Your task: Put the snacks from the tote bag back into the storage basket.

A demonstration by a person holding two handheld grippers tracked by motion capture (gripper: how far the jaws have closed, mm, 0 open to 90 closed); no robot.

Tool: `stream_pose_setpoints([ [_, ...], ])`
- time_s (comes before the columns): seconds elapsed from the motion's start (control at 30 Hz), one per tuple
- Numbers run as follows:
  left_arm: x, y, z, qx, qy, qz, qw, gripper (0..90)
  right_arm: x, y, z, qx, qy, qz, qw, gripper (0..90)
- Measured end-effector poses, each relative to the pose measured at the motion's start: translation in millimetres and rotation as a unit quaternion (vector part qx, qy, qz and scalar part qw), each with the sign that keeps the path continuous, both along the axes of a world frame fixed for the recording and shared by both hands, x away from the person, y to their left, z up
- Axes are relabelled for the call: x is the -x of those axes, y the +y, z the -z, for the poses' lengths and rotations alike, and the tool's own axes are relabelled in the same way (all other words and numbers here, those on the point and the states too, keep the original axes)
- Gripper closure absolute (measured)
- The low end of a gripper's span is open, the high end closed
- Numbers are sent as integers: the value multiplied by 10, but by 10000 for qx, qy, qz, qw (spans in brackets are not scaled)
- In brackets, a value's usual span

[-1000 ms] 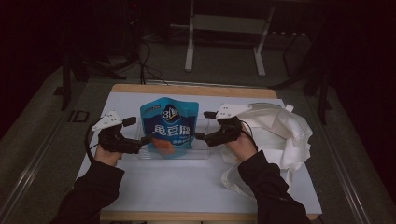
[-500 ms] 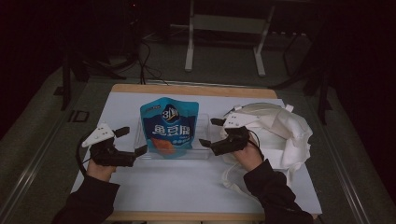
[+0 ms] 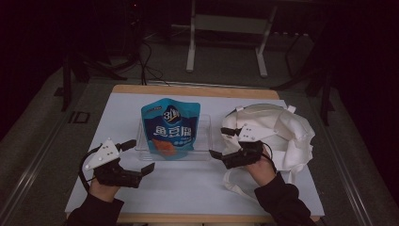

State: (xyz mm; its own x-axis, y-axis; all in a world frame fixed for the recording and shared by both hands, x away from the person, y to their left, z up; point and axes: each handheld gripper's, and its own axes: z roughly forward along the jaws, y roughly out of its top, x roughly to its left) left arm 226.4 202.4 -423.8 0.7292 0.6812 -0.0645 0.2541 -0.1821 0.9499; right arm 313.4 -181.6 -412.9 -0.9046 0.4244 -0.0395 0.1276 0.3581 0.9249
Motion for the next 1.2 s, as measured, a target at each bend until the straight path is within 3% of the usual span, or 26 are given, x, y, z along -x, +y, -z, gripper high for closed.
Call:
stream_pose_setpoints([
  [0.33,42,-194,-21,65,-20,519,9986,18,196,-278,62,-42,15,103,9999,139],
  [0.43,17,-243,-7,-97,-93,681,9976,18,245,-352,81,-73,-131,238,9996,138],
  [0.57,5,-339,22,-120,-71,910,9958,18,285,-447,126,-41,-100,365,9993,138],
  [0.87,3,-583,92,-180,30,1311,9912,18,369,-580,174,51,-127,372,9992,138],
  [0.97,-2,-719,137,-123,116,1556,9877,18,425,-625,218,13,-82,374,9993,138],
  [1.2,21,-979,221,-334,175,2046,9781,18,517,-682,263,-23,-39,360,9993,138],
])
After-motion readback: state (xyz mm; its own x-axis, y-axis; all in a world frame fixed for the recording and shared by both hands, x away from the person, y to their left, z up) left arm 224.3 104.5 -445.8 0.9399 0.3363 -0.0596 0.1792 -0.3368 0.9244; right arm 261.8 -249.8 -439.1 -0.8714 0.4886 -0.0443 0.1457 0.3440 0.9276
